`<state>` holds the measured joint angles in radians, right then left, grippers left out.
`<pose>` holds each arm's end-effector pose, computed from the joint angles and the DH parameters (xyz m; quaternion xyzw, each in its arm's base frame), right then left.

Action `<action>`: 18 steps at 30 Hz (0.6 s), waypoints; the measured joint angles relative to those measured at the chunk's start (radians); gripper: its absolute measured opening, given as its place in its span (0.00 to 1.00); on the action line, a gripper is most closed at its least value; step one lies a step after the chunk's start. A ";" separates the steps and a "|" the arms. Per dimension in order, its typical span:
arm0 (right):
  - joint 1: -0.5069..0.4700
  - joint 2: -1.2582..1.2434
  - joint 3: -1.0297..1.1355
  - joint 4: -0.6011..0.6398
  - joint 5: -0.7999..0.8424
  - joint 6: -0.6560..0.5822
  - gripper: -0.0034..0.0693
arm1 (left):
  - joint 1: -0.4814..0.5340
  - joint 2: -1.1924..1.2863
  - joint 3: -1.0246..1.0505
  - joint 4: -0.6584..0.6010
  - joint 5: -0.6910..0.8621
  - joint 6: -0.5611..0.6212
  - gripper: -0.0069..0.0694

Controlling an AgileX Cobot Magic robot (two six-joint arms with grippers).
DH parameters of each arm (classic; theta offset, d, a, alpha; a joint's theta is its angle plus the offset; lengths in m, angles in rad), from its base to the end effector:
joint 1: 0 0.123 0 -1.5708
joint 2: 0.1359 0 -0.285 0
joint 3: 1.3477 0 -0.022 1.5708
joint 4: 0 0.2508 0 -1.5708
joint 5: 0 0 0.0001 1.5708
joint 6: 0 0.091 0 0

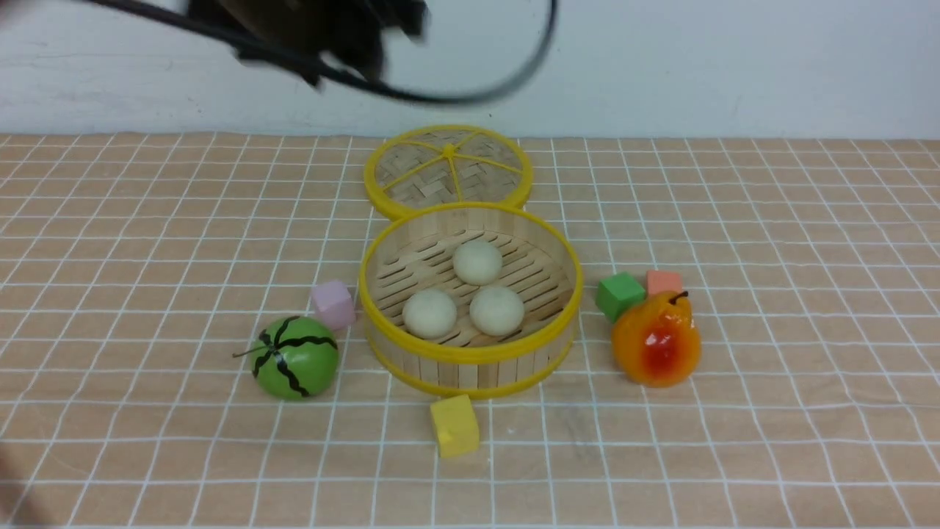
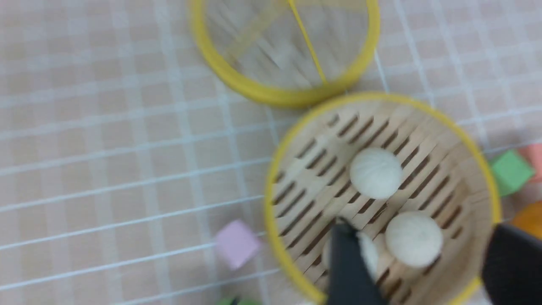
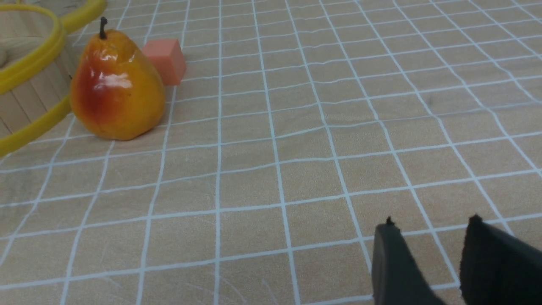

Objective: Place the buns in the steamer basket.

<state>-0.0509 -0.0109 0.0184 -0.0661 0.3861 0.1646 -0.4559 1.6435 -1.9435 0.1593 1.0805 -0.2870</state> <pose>0.0520 -0.0049 0.1730 0.0695 0.8035 0.0055 0.5912 0.3221 -0.1438 0.4596 0.0802 0.8989 -0.0797 0.4234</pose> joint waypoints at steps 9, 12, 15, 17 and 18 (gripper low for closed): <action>0.000 0.000 0.000 0.000 0.000 0.000 0.38 | 0.000 -0.492 0.311 0.014 0.069 -0.083 0.07; 0.000 0.000 0.000 0.000 0.000 0.000 0.38 | 0.000 -0.673 0.556 0.017 0.019 -0.134 0.07; 0.000 0.000 0.000 0.000 0.000 0.000 0.38 | 0.000 -0.882 0.802 0.030 -0.056 -0.196 0.07; 0.000 0.000 0.000 0.000 0.000 0.000 0.38 | 0.000 -1.007 0.952 0.053 -0.093 -0.246 0.07; 0.000 0.000 0.000 0.000 0.000 0.000 0.38 | 0.000 -1.070 1.027 0.069 -0.108 -0.283 0.07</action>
<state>-0.0509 -0.0109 0.0184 -0.0661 0.3861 0.1646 -0.4559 0.5739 -0.9162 0.2288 0.9727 -0.5699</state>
